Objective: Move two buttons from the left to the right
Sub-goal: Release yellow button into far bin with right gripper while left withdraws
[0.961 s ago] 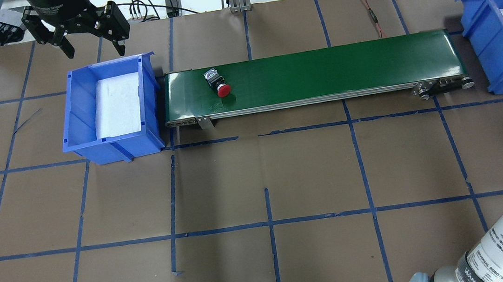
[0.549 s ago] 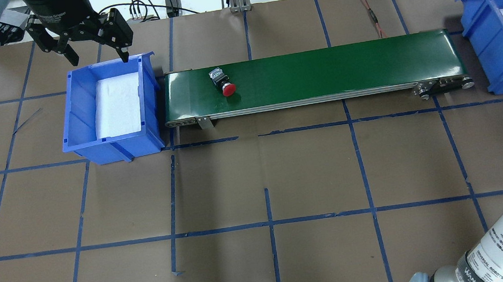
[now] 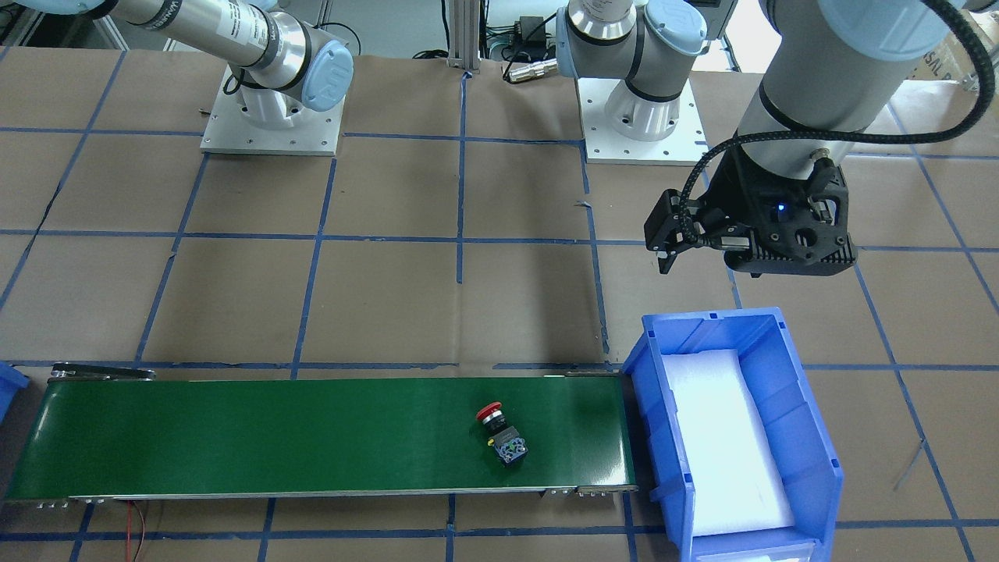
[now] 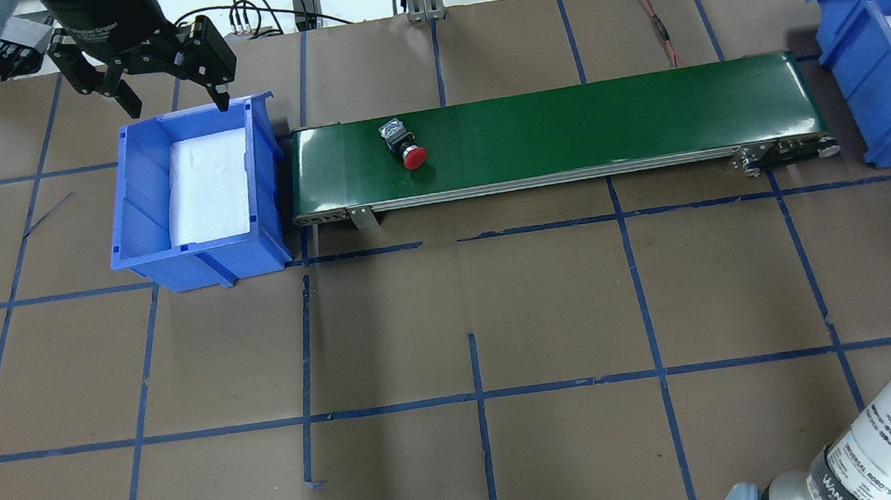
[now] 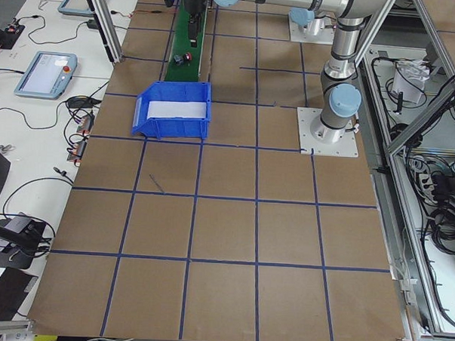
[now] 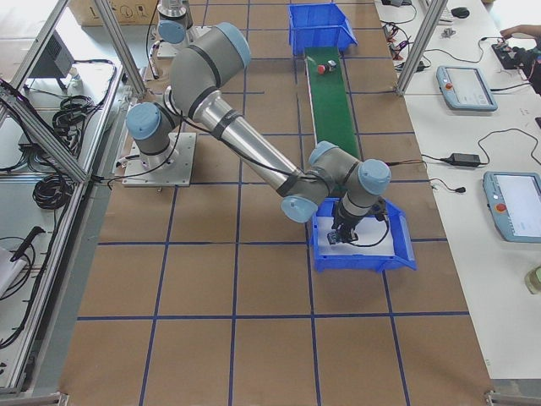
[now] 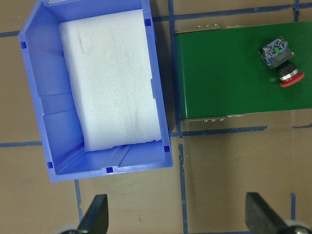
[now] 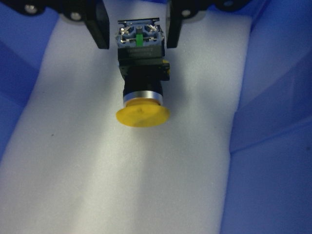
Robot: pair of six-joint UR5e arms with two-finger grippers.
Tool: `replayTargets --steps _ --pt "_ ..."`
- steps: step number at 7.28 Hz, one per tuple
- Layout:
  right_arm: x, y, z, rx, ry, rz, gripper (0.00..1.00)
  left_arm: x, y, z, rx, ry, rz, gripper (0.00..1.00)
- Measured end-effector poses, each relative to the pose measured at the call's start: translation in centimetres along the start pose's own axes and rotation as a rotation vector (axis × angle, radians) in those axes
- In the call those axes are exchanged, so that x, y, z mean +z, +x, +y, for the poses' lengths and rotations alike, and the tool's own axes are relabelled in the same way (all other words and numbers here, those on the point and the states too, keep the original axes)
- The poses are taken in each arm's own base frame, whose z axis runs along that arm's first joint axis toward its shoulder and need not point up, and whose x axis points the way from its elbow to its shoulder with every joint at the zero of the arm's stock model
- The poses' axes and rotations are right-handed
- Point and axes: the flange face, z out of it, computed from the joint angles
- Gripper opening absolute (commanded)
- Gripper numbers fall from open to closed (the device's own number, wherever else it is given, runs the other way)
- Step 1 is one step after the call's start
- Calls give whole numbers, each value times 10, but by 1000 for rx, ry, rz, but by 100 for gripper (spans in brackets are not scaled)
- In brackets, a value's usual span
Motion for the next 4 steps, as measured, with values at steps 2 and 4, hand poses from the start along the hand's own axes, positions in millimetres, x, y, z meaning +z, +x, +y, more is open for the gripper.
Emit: replayTargets --steps 2,4 --pt "-33 6 -4 1 39 36 50 -1 0 0 -1 3 1 100" --pt "-87 2 -12 -14 104 77 50 -2 2 0 1 6 8 100"
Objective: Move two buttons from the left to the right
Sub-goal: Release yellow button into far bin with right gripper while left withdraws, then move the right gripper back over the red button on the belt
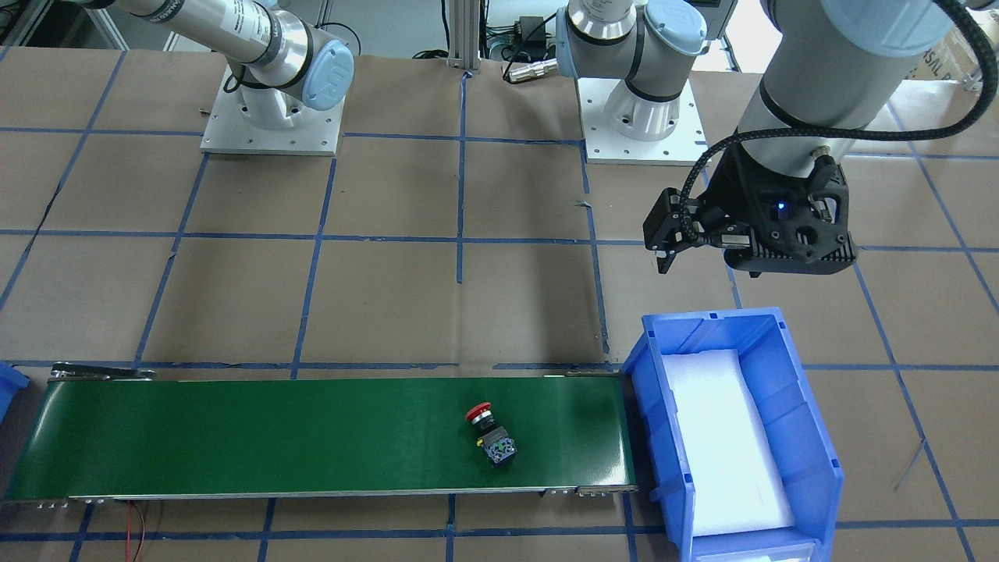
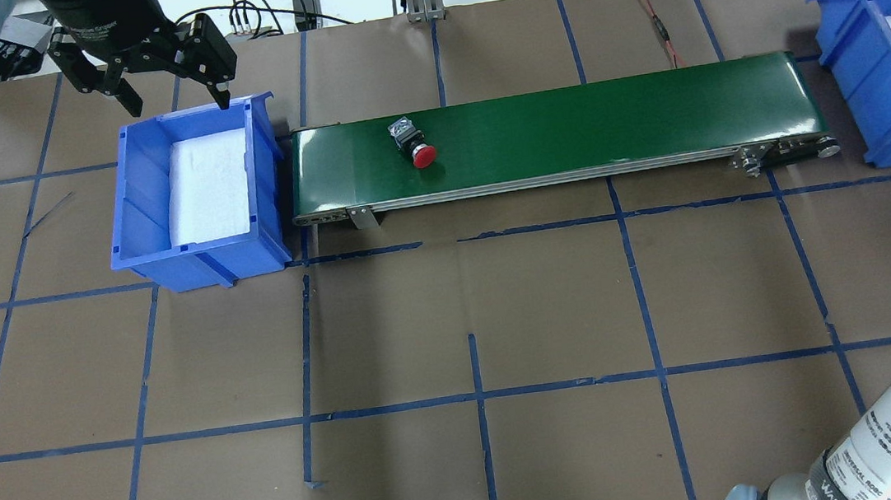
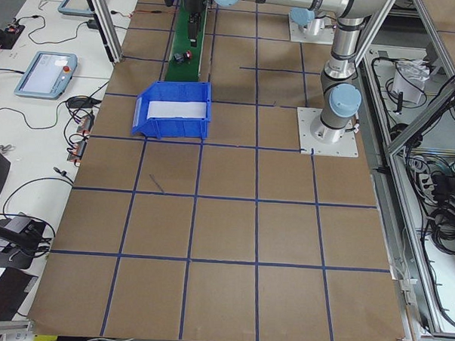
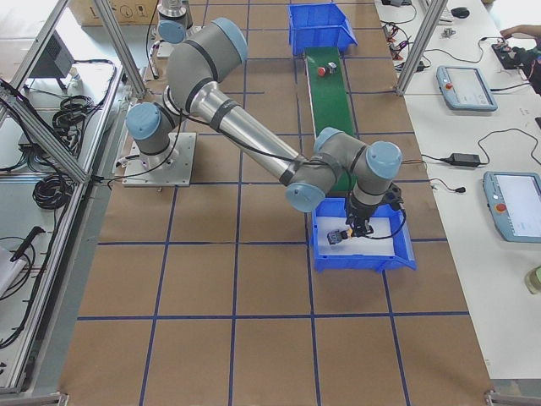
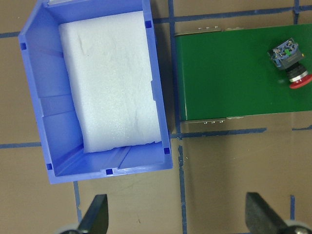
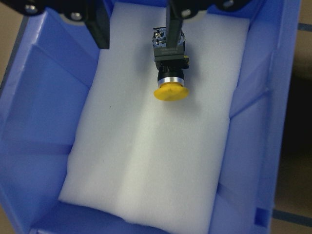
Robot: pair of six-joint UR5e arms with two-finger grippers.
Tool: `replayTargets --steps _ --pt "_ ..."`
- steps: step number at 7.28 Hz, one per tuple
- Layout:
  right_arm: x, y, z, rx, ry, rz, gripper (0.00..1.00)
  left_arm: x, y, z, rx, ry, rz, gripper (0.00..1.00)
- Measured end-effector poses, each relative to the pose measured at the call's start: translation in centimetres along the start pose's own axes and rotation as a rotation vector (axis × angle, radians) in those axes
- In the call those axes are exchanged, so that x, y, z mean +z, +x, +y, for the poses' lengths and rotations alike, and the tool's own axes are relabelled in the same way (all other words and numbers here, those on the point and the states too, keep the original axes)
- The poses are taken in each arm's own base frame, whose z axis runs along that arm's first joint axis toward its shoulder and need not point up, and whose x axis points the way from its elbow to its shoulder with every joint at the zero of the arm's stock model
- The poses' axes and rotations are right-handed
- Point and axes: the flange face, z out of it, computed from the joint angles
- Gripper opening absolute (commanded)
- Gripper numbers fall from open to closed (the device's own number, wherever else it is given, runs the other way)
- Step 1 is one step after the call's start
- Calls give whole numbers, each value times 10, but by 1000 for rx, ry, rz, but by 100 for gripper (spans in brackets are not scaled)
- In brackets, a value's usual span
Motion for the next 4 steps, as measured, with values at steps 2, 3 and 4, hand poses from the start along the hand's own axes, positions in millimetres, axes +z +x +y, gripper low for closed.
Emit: replayTargets --steps 2,3,4 --pt "-46 -45 -30 -63 59 16 50 0 1 0 2 0 2 100" --pt "-61 -89 -57 -104 90 11 50 1 1 0 2 -1 3 100" --pt "-70 -133 -80 -107 111 -8 52 1 0 0 0 -2 3 100"
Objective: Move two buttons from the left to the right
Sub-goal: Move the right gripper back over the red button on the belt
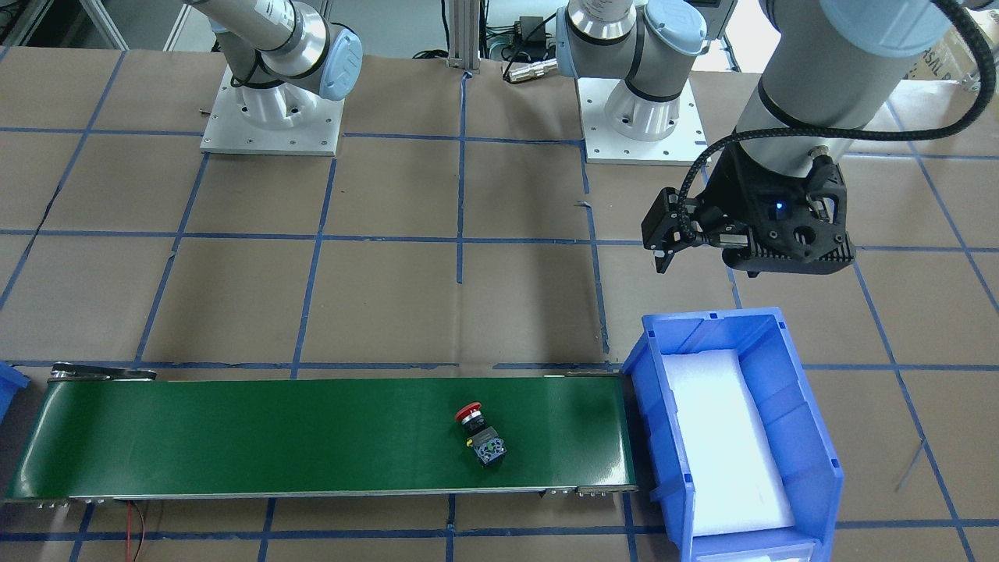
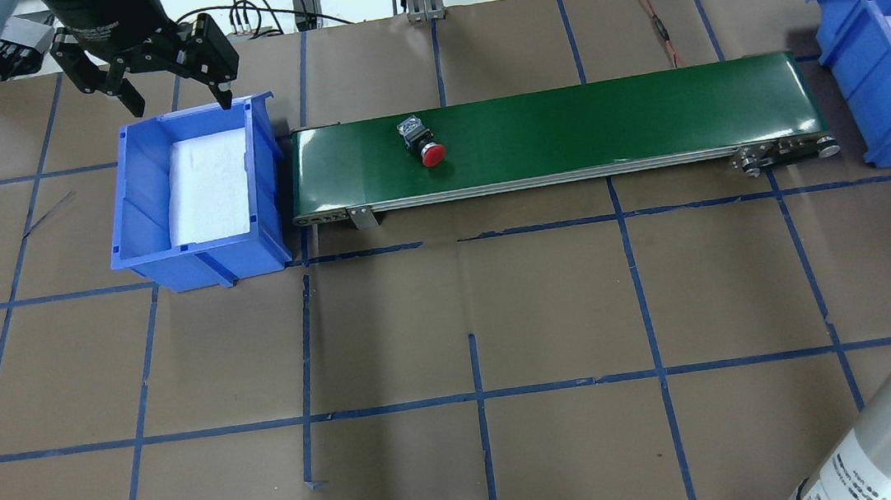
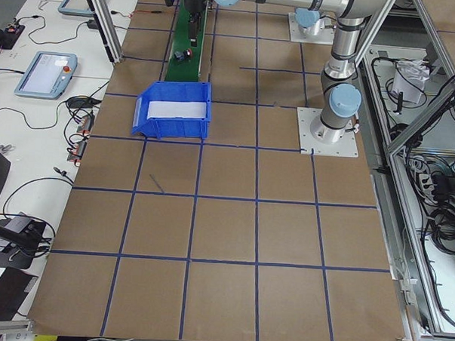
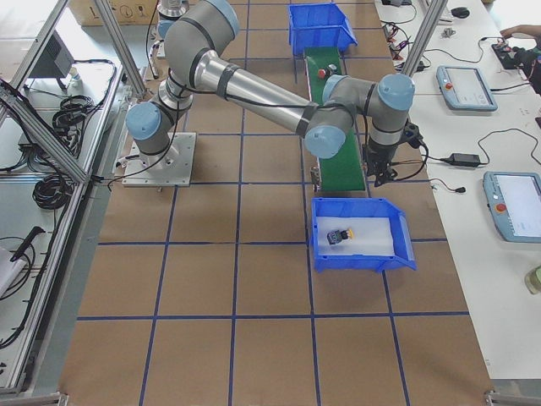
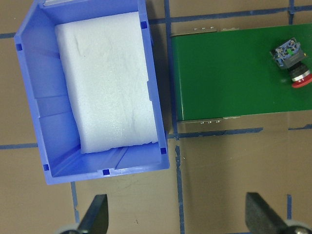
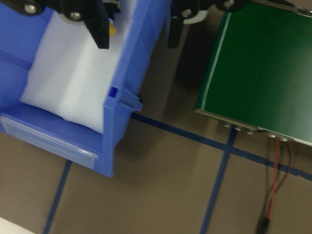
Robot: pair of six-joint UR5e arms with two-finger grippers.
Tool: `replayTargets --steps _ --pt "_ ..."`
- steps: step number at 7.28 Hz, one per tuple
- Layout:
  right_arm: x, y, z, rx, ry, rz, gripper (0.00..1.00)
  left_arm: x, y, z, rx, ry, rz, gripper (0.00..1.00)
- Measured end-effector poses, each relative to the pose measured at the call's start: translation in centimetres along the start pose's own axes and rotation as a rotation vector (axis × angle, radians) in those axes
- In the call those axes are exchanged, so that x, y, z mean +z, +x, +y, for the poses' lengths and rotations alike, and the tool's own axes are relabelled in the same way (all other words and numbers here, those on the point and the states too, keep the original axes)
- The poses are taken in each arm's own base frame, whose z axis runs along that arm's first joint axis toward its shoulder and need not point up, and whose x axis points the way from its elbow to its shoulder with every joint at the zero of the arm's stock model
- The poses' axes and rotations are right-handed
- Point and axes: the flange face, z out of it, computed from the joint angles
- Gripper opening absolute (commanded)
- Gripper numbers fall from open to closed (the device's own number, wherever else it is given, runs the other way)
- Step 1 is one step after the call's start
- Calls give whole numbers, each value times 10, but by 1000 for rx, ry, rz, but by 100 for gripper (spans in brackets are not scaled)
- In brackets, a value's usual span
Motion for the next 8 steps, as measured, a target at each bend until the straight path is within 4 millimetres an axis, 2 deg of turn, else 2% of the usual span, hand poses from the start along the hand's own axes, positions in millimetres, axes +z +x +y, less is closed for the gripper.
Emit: replayTargets --steps 1,3,5,7,8 --pt "2 -44 -23 18 -3 -31 57 0 -1 0 -2 -1 0 100" --pt "19 -127 -49 -14 -24 -130 59 -1 0 4 -4 -11 -4 100" --pt "29 -222 -73 -123 -35 -193 63 -2 1 23 -11 -47 -5 100" --pt "31 -310 -89 -218 -49 -213 63 1 -1 46 -18 -66 -9 100" --pt "33 -347 -91 -235 -63 -214 63 0 -3 46 -21 -63 -10 100"
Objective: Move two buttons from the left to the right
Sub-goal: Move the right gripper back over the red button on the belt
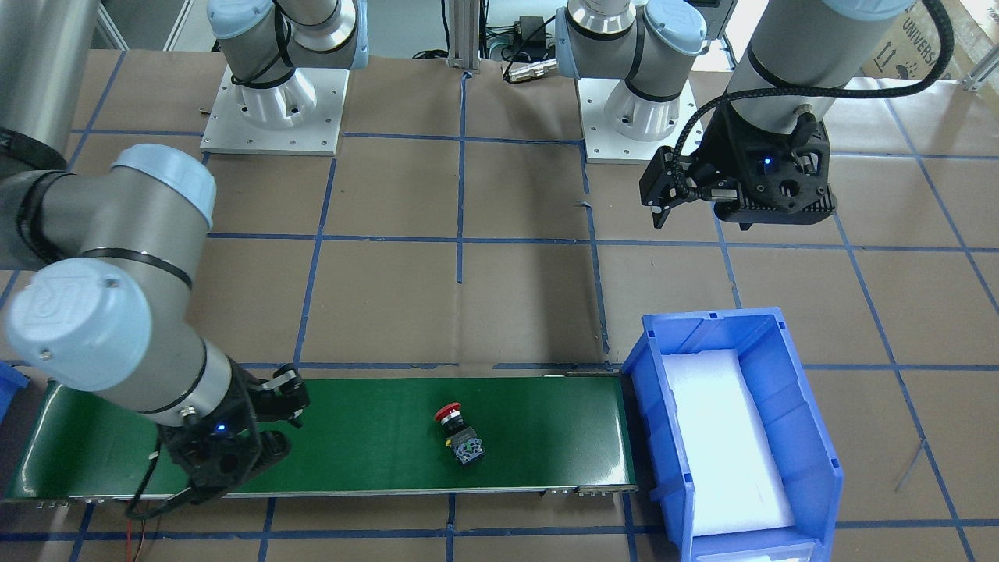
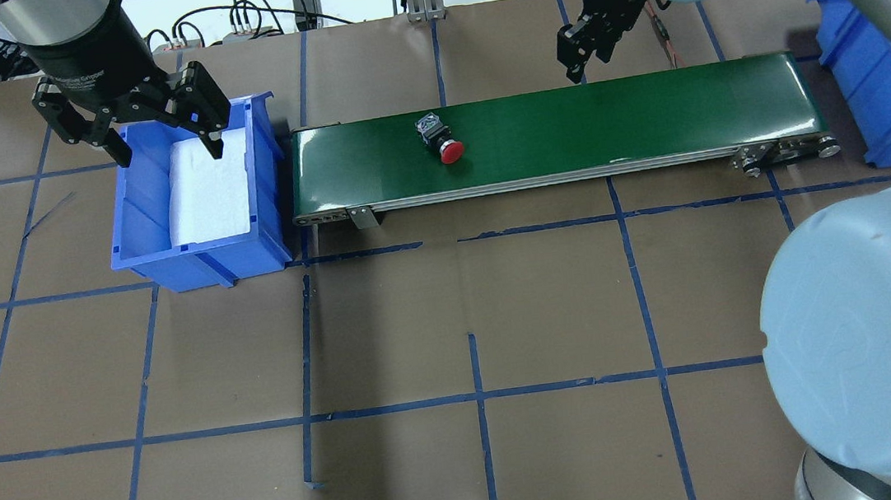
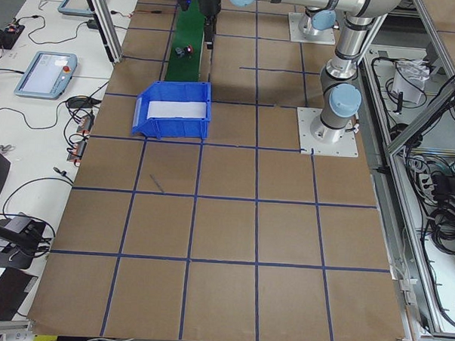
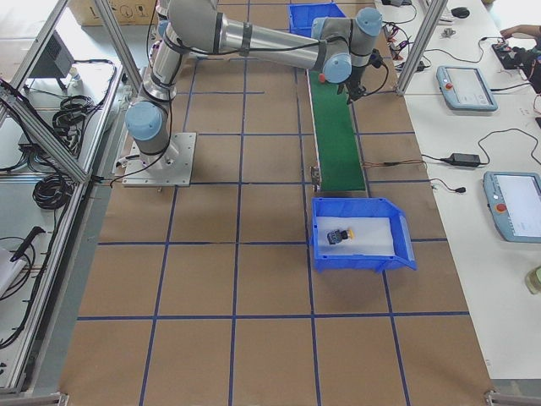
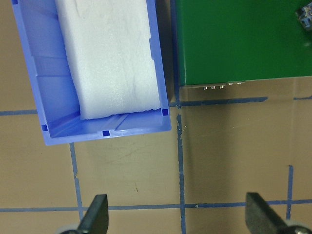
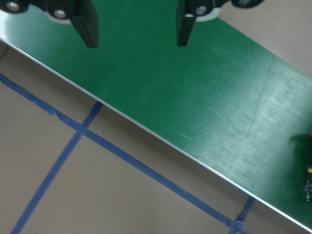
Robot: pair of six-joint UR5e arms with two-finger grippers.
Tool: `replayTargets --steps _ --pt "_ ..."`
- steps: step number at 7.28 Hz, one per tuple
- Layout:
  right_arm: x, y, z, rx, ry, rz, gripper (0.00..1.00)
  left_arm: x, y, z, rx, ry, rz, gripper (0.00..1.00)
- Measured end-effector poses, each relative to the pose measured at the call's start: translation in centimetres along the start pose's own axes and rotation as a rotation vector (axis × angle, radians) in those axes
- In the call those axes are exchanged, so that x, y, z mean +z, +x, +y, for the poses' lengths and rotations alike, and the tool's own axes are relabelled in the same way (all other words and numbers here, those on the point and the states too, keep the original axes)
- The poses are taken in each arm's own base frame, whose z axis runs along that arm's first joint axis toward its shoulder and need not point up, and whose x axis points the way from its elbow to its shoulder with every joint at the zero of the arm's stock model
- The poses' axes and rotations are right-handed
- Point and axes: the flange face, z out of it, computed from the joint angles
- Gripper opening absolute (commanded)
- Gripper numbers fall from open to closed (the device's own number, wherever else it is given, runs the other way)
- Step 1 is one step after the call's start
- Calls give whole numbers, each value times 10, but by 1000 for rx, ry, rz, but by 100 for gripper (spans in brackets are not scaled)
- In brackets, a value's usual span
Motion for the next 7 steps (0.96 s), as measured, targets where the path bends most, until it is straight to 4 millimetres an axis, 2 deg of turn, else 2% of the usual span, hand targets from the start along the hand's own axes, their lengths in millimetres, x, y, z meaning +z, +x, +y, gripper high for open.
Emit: replayTargets --steps 2,3,5,7 --pt "9 -61 -17 -1 -13 18 64 -11 -9 -11 -15 21 -2 100" --pt "11 -82 -23 -3 -15 38 65 -13 -11 -13 -19 24 0 100" --pt "17 -109 -36 -13 4 59 65 -15 -12 -13 -20 28 3 100" --pt "26 -121 -47 -31 31 71 65 -13 -13 -15 -15 23 2 100"
